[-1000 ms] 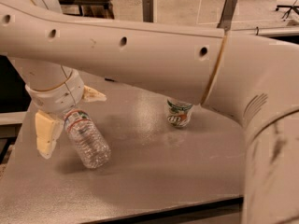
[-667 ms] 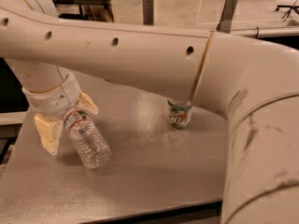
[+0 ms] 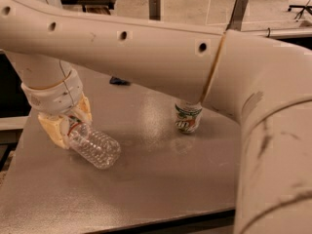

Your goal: Place water bottle upright

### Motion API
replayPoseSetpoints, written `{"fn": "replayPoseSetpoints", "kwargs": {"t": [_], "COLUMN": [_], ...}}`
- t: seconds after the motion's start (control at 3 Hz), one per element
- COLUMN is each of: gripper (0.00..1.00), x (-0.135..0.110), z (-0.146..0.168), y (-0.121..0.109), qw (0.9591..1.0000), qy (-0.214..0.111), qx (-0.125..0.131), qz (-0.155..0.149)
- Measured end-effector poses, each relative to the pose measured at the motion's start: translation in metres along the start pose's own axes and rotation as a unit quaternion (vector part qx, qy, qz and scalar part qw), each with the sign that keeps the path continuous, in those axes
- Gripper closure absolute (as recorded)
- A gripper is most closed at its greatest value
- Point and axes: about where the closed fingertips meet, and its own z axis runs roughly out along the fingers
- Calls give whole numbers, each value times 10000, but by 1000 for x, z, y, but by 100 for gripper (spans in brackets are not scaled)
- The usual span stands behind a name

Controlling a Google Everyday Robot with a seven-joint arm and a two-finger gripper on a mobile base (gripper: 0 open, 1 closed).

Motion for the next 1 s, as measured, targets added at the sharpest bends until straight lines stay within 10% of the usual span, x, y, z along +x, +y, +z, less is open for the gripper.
{"fn": "replayPoseSetpoints", "kwargs": {"t": [0.67,1.0], "gripper": [100,100], "x": [6,15], "z": [-53,-81], "y": [10,18], "qw": [9894,9695], "qy": [-1094,-2035], "qx": [-238,-422], "qz": [-921,-1301]}}
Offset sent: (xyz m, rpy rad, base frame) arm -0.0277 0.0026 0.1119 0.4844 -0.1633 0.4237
